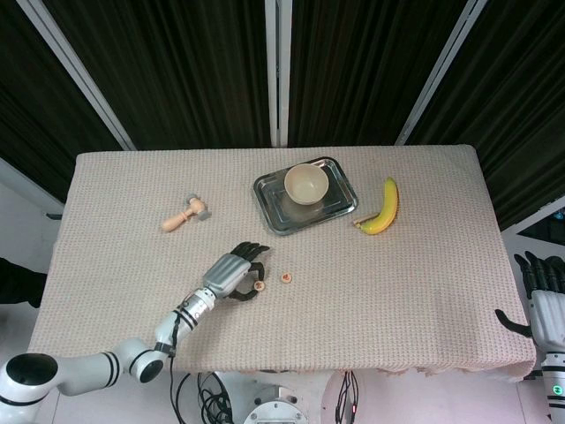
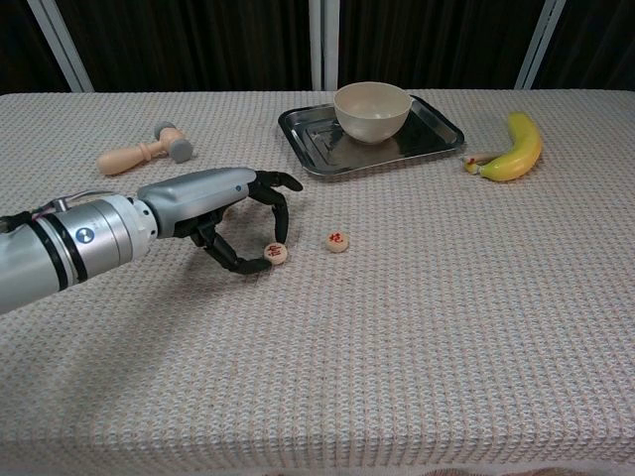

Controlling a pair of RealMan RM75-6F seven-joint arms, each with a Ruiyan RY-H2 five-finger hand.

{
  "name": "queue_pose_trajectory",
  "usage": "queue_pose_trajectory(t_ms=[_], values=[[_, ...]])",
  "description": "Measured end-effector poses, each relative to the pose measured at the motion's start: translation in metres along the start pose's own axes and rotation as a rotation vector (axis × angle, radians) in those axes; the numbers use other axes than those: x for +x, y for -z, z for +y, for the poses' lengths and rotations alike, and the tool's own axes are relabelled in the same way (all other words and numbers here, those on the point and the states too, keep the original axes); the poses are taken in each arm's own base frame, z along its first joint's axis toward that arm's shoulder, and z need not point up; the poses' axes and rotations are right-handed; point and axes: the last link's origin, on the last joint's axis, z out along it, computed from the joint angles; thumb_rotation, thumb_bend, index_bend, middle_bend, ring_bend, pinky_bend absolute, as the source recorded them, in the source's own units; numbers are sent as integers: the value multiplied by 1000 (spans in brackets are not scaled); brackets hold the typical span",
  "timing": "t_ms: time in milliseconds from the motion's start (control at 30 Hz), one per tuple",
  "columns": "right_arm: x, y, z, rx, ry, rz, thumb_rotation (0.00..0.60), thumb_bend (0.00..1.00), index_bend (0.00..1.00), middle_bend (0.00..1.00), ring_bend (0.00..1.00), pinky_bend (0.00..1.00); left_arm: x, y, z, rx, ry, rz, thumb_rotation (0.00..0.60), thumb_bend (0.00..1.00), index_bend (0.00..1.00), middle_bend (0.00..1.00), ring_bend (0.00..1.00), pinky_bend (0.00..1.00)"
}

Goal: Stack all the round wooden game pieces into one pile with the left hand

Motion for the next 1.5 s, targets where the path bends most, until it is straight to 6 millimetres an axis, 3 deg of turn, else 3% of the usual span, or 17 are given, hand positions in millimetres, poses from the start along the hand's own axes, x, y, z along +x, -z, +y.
queue_pose_trajectory(t_ms=[267,600,800,1500], values=[[0,0,-1,4,-2,0,600,133,0,0,0,0,21,2,-6,16,12,47,600,303,502,61,0,0],[1,0,-4,12,-3,2,600,133,0,0,0,0,53,7,-34,111,-29,108,600,303,502,61,0,0],[1,1,-5,12,-1,3,600,133,0,0,0,0,53,8,-45,155,-12,99,600,303,502,63,0,0],[0,1,-3,8,0,-1,600,139,0,0,0,0,46,7,-55,183,-1,95,600,303,475,63,0,0]])
